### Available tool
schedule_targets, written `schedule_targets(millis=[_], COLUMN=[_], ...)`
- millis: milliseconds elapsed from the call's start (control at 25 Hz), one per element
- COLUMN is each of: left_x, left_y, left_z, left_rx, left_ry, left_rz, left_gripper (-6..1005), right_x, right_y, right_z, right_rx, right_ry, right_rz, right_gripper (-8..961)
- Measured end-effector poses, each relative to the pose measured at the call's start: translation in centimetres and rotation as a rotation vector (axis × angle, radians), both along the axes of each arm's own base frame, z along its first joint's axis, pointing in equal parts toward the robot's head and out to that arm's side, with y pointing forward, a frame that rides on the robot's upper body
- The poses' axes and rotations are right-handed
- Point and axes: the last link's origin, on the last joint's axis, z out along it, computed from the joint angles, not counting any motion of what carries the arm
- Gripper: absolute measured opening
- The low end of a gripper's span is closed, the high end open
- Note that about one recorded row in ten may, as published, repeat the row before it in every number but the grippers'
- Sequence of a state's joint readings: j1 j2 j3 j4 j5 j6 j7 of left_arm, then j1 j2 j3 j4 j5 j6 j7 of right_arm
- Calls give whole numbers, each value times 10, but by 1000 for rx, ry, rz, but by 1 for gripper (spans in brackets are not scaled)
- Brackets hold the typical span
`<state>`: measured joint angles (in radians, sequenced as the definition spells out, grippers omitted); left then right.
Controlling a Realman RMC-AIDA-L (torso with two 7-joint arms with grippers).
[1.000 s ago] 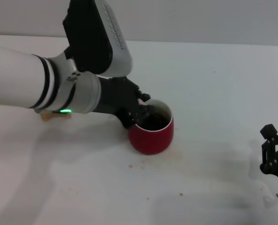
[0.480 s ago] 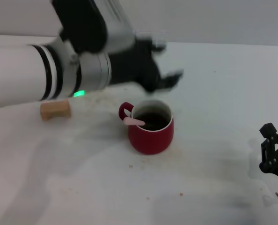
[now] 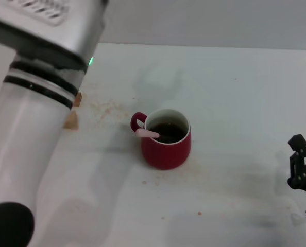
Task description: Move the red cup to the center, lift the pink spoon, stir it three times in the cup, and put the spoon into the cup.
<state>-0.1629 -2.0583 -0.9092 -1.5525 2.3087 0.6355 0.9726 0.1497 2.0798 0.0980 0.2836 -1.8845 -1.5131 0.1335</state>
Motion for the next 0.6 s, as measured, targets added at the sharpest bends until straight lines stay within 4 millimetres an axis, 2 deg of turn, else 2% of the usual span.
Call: schedule_targets(millis=[80, 200, 400, 440, 480, 520, 600], left_x=[-8, -39, -108, -141, -157, -157, -188], left_y=[0, 1, 2, 6, 7, 7, 5], left_z=[-2, -9, -17, -23, -26, -26, -29], left_rx=[-27, -81, -119, -129, -132, -132, -129], left_ry=[-75, -203, -332, -308, -289, -289, -256], left_rz=[-10, -12, 41, 124, 169, 169, 236], left_gripper=[834, 834, 834, 834, 834, 834, 834], right_x=[1, 2, 5, 5, 6, 7, 7], right_y=[0, 0, -1, -1, -1, -1, -1], right_z=[1, 1, 3, 3, 4, 4, 5], right_rx=[4, 5, 7, 8, 8, 7, 8], right_ry=[-2, -7, -19, -21, -25, -29, -34], right_rz=[-2, -5, -9, -9, -10, -10, -10], right_gripper=[0, 0, 0, 0, 0, 0, 0])
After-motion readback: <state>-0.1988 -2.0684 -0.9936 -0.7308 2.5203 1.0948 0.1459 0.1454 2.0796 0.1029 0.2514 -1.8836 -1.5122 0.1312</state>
